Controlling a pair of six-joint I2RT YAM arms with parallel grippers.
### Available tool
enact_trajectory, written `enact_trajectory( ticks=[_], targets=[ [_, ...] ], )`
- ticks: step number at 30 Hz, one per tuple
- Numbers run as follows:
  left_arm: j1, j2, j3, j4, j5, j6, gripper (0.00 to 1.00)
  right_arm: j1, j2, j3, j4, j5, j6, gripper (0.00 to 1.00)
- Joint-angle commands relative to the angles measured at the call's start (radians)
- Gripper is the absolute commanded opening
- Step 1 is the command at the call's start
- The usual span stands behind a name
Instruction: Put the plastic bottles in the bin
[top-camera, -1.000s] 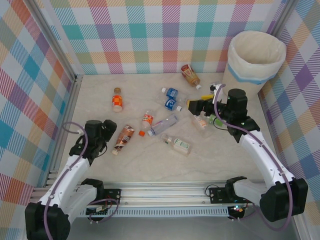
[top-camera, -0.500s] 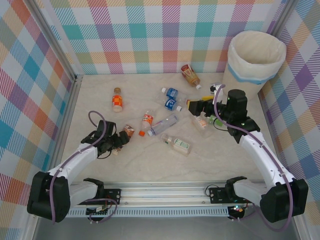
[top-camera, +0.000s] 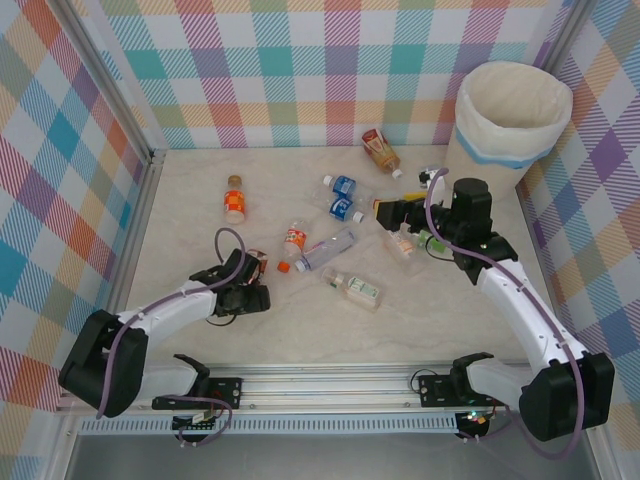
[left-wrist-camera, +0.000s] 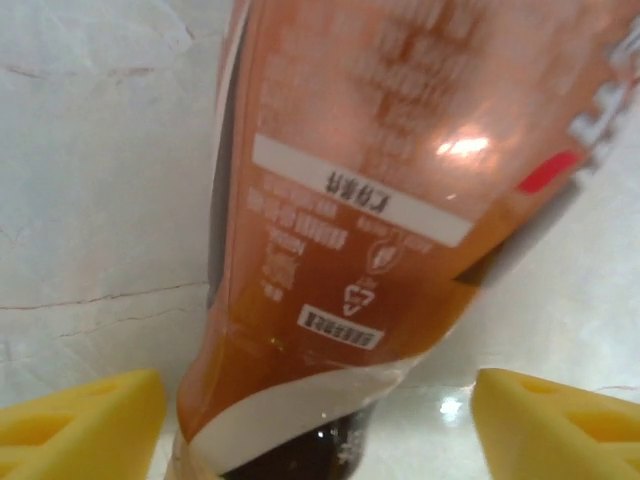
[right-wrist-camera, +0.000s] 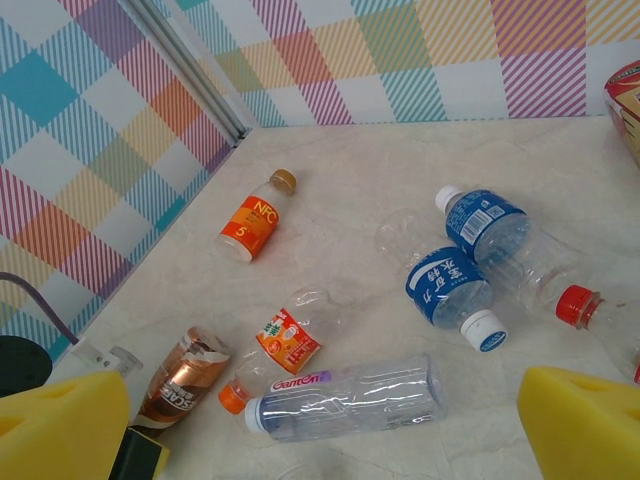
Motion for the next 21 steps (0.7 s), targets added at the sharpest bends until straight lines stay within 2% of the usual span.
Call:
enact_trajectory(
  ticks=[1,6,13,18,20,21],
  targets=[
    [-0.014,0.043,0.050,-0.048,-0.049,-0.004,0.74,0.009,-0.002,-0.009,0.019,0.010,0.001,1.00],
    [-0.026,0.085,0.071,-0.037,-0.031,0.011,0.61,0.010,-0.009,-0.019,0.024,0.026,-0.002,1.00],
    [-0.030,0.041,0.058,-0.024,-0.042,0.016,0.42,0.009,0.001,-0.032,0.043,0.029,0.026,1.00],
    [-0.038,-0.017,0.075,-0.004,0.011,0.023,0.31,0.012,0.031,-0.041,0.094,0.038,0.174,1.00],
    [-0.038,-0.045,0.089,0.023,0.087,0.036,0.22,0.018,0.052,-0.046,0.111,0.035,0.243,1.00],
    [-0.039,-0.061,0.099,0.044,0.129,0.037,0.11,0.023,0.068,-0.048,0.117,0.030,0.274,1.00]
  ],
)
